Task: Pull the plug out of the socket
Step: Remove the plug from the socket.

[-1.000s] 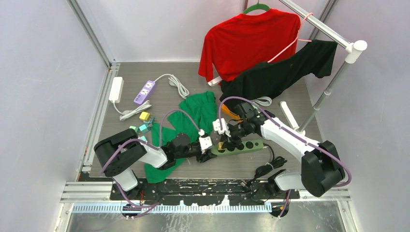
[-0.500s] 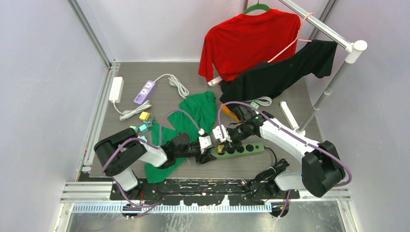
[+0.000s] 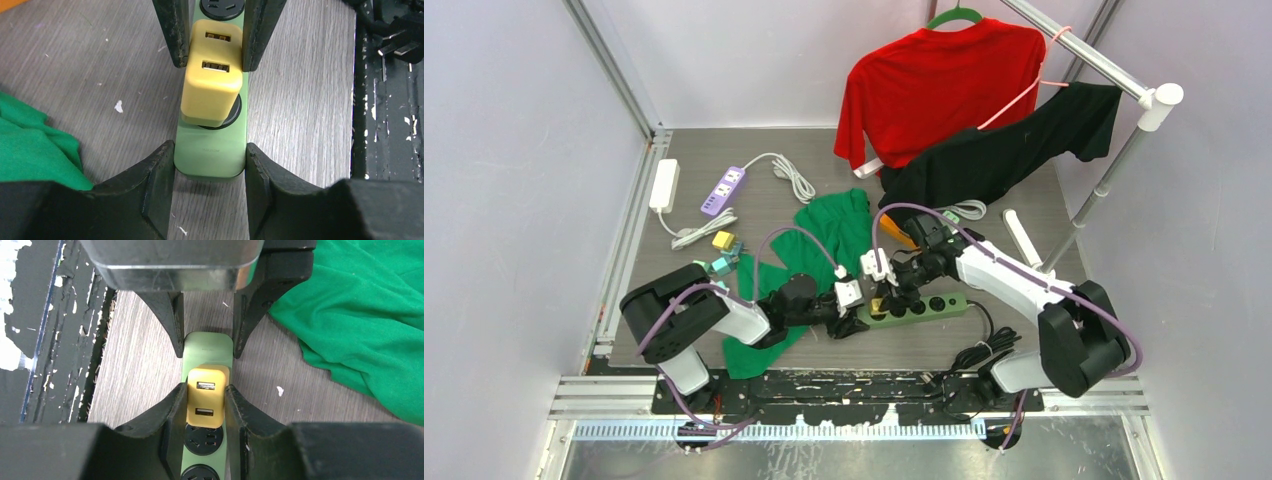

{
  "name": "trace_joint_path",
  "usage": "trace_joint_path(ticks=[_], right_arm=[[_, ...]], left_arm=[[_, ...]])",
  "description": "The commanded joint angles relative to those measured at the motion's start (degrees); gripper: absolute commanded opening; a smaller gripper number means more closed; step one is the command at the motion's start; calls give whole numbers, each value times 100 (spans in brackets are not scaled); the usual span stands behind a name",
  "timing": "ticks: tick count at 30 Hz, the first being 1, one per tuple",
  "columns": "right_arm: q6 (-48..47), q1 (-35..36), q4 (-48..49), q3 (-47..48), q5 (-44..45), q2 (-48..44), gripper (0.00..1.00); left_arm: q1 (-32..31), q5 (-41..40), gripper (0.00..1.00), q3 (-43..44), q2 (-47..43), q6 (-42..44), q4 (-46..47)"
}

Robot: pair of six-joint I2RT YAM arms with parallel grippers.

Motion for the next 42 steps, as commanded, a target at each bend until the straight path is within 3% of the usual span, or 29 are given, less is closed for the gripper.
trace_joint_path(ticks=[1, 6, 12, 16, 19, 23, 24, 29, 32, 36, 42], right_arm=[[-200, 27, -466, 186, -103, 227, 27], [-164, 250, -302, 118, 105, 297, 43], [-100, 362, -156, 76, 331, 402, 51], [-21, 482, -3, 34, 433, 429, 51], [-19, 600, 12, 58, 487, 449, 41], [11, 637, -136, 220, 356, 352, 6], [46, 639, -120, 236, 332, 301, 2], [587, 108, 79, 321, -48, 176, 1], [350, -120, -204, 371, -203, 86, 1], [-418, 39, -698, 228, -418, -96, 1], [-371, 125, -1004, 544, -286, -15, 1]], left_arm=[[103, -606, 0, -138, 134, 45, -812], [66, -586, 0, -141, 110, 72, -817], [65, -551, 0, -129, 136, 73, -777], [56, -536, 0, -130, 137, 73, -770], [56, -540, 0, -134, 137, 65, -766], [52, -585, 0, -144, 159, 47, -800], [56, -606, 0, -139, 161, 47, -836], [64, -656, 0, -102, 197, 64, -1058], [93, -616, 0, -41, 255, 24, -1152], [126, -510, 0, 66, 343, -14, -1297], [124, -565, 0, 31, 180, -160, -1254]])
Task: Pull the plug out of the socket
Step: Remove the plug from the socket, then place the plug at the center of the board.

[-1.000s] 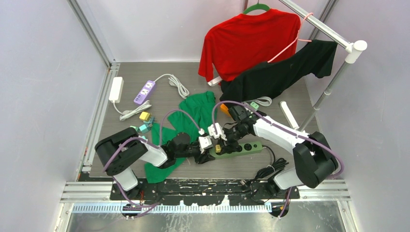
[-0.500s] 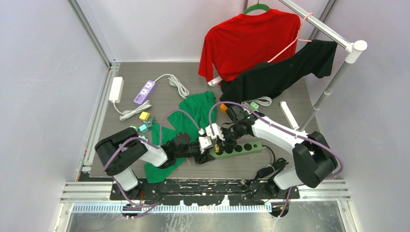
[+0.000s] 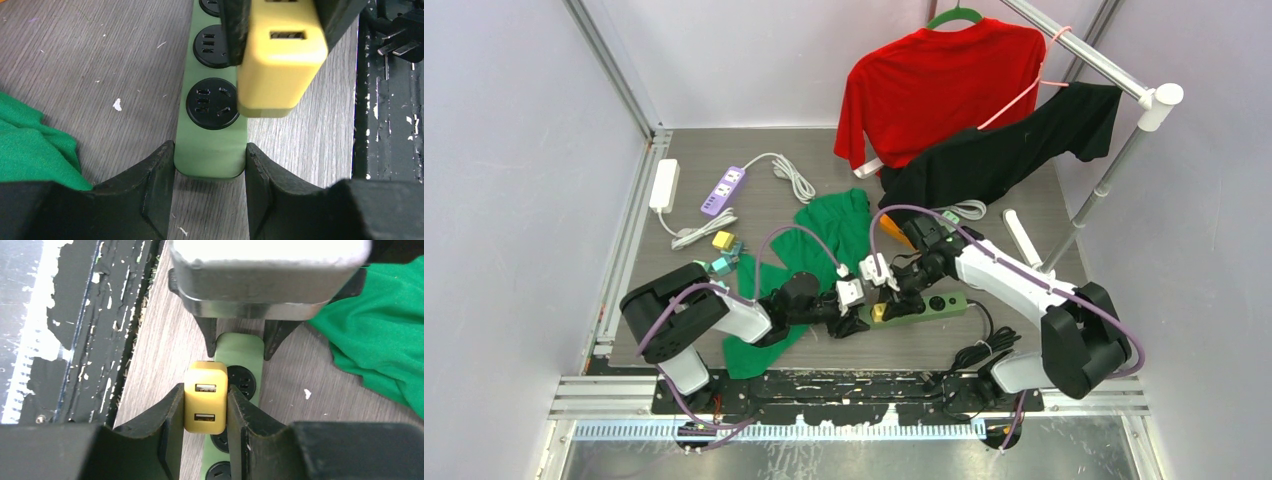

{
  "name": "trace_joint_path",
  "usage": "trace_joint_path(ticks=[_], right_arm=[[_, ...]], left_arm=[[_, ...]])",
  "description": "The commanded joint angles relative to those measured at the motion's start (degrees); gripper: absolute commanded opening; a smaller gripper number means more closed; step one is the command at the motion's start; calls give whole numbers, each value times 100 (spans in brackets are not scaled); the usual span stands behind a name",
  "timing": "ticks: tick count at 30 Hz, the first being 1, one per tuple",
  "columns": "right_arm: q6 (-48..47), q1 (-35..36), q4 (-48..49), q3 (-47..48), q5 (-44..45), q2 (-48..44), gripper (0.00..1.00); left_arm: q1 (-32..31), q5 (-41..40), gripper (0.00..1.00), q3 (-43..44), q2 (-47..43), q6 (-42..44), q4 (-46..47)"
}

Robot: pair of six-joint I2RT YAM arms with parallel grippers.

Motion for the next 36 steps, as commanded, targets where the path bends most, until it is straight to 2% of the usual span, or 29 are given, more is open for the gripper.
trace_joint_path(ticks=[1, 3, 8, 11, 19, 26, 36], right_arm=[[-101, -58, -459, 470, -151, -64, 1], [87, -223, -578, 590, -276, -51, 1], [624, -361, -605, 764, -418, -29, 2], [942, -391, -615, 890, -432, 56, 3], [1883, -419, -493, 1173, -457, 241, 7], [2614, -428, -371, 1312, -374, 475, 11], [3877, -444, 32, 1437, -439, 889, 17]], left_arm=[[124, -589, 3, -82, 96, -201, -945], [119, -585, 14, -59, -20, -303, -923], [86, -611, 53, 49, -398, -522, -919], [56, -654, 66, 84, -768, -574, -1087], [54, -947, 69, -136, -2231, -1022, -1819], [54, -1303, 69, -307, -3525, -2194, -2486], [54, -1277, 69, 110, -3896, -3819, -3132]])
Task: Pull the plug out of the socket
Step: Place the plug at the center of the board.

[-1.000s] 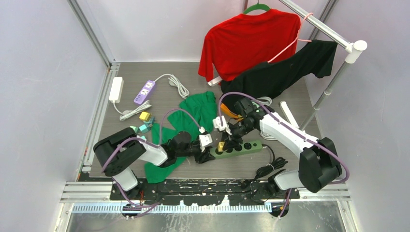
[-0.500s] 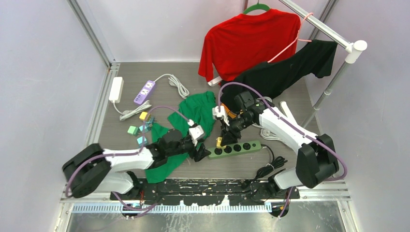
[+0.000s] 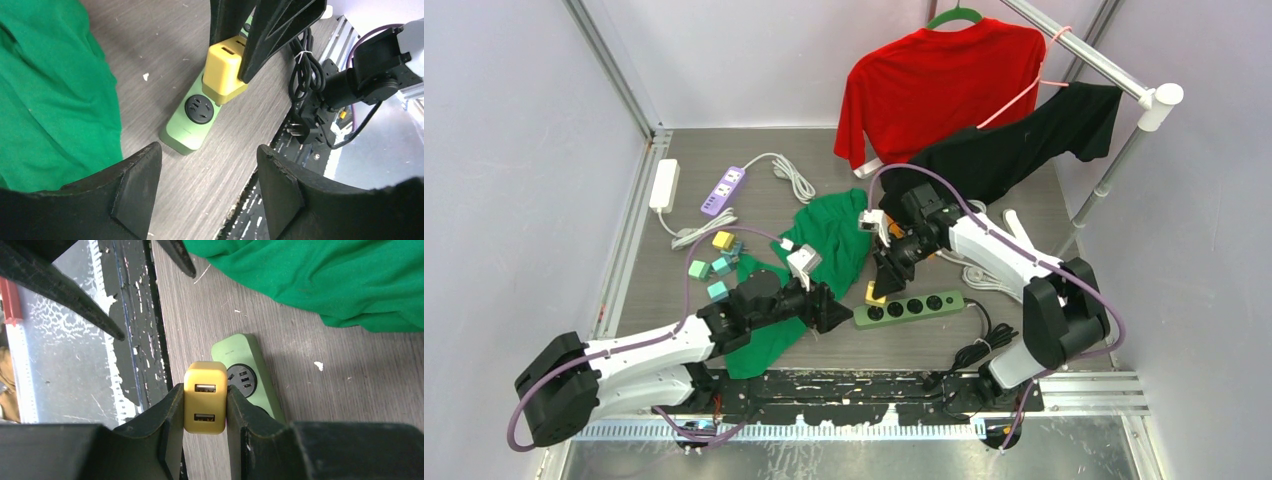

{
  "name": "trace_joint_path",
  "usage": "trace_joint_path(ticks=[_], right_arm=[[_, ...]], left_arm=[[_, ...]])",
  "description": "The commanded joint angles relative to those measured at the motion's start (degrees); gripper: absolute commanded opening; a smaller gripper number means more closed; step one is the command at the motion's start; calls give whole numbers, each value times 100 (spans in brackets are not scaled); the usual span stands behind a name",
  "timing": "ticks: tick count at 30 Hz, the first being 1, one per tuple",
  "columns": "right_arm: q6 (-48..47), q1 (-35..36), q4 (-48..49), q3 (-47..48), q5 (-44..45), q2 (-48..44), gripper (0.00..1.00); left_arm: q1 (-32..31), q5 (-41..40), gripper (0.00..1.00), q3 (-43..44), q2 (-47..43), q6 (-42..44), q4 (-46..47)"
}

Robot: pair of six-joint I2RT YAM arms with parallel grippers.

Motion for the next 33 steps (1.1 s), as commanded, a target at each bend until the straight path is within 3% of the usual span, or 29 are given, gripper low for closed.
trace_joint_path(ticks=[1, 9, 16, 21, 28, 33], right_arm=[[783, -27, 323, 308, -242, 117, 17], [1181, -39, 393, 375, -495, 399, 18], [1360, -48, 279, 531, -637, 715, 18], [1420, -50, 281, 559, -624, 785, 18], [1475, -57, 317, 545, -610, 789, 18], [1491, -52, 313, 547, -601, 794, 18]], left_arm=[[23, 18, 69, 402, -80, -909, -260], [-23, -415, 72, 784, 38, -1652, -849], [-763, -2431, 72, 1876, 498, -1803, -2885], [-1432, -3720, 73, 2644, 1131, -1884, -3600], [-1955, -4725, 72, 3658, 2188, -1968, -4166], [-1997, -4920, 73, 4386, 2972, -1744, -4596]])
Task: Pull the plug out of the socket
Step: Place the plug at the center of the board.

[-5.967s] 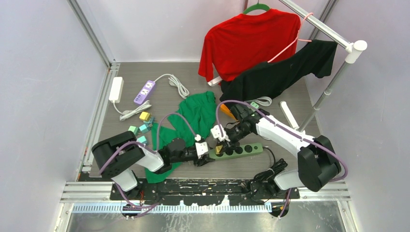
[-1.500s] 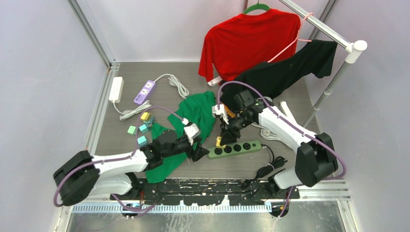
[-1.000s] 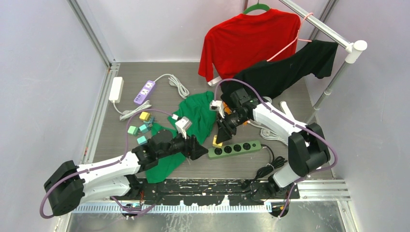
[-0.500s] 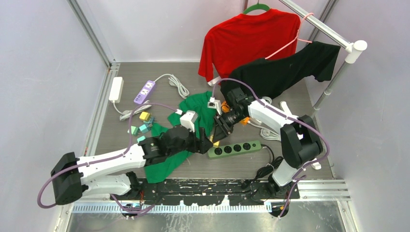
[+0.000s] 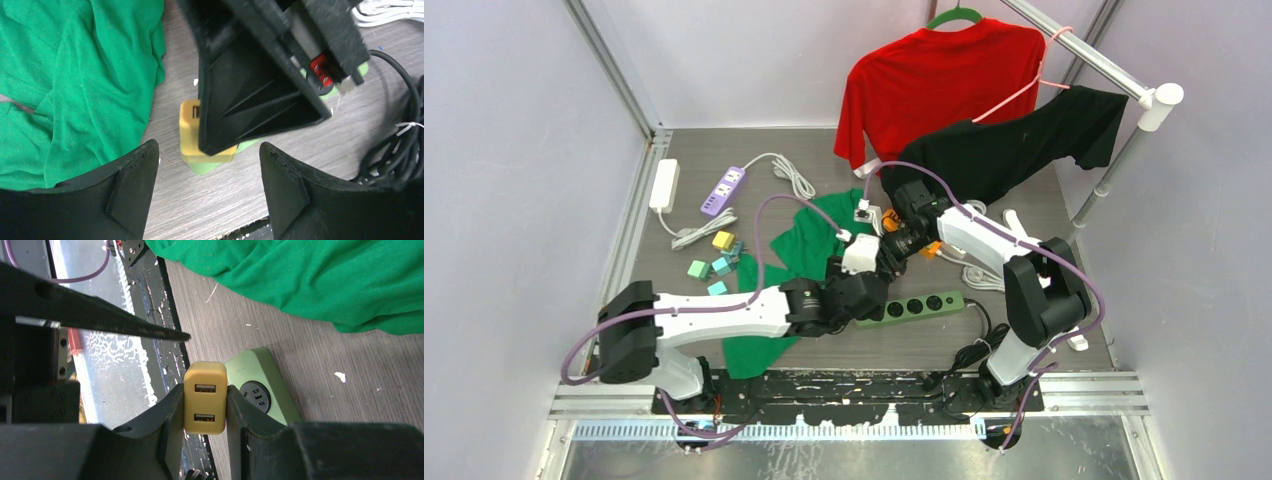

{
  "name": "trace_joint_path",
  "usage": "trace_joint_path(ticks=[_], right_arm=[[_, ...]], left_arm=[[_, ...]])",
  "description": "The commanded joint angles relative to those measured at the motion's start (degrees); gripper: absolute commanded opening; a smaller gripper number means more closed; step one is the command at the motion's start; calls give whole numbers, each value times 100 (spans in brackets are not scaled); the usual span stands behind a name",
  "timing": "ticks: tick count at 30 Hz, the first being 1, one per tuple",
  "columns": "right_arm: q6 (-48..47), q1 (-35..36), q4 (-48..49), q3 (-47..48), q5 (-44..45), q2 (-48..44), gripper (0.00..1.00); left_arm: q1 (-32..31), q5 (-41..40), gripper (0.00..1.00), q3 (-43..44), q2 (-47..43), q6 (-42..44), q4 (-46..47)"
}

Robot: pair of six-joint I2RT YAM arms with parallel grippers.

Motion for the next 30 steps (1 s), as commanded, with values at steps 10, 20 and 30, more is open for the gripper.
trace_joint_path(ticks=[10, 20, 30], right_arm=[[121, -20, 41, 207, -189, -34, 18], [120, -18, 32, 206, -180, -8, 19], [-170, -20, -119, 231, -178, -26, 82]], left_arm=[[-38, -1107, 62, 1546, 1486, -54, -1349], [-38, -1261, 11, 1482, 1344, -206, -1587], [-32, -1439, 5, 383, 361, -43, -845]])
